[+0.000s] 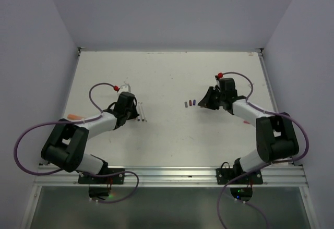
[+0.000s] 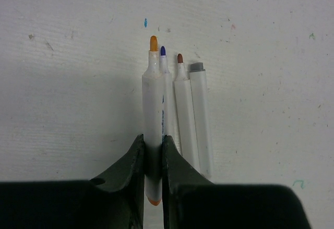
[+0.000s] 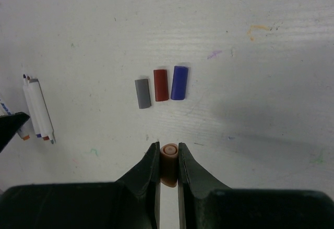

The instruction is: Open the pen caps

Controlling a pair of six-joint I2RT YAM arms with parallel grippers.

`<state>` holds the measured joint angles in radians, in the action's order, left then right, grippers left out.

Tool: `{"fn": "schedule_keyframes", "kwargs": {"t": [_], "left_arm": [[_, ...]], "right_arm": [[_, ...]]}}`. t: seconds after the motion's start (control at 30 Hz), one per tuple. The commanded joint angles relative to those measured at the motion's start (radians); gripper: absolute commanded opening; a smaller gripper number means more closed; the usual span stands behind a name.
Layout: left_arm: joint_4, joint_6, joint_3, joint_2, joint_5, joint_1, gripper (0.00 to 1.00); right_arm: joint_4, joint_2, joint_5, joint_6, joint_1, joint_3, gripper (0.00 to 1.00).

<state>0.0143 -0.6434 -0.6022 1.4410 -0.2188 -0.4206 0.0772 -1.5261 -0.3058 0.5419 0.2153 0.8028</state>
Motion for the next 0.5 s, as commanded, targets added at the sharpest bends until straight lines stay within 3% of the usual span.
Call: {"fn": "schedule_keyframes", "kwargs": {"t": [0.0,0.2,0.47], "left_arm": [[0.053,0.008,0.001,0.002,0.013,0.013,0.14],[0.059,-0.012,0.012,0.01,0.019,0.016,0.26],[0.075,-0.018,0.019,0.024,0.03,0.02,0.28]], "right_arm": [[-0.014,-0.026,-0.001,-0.014,-0.005,0.058,0.0],[0.001,-0.129,0.022,-0.017,-0.005,0.121,0.0],[0.03,-0.223,0.062,-0.039,-0.005,0.199,0.0]]}}
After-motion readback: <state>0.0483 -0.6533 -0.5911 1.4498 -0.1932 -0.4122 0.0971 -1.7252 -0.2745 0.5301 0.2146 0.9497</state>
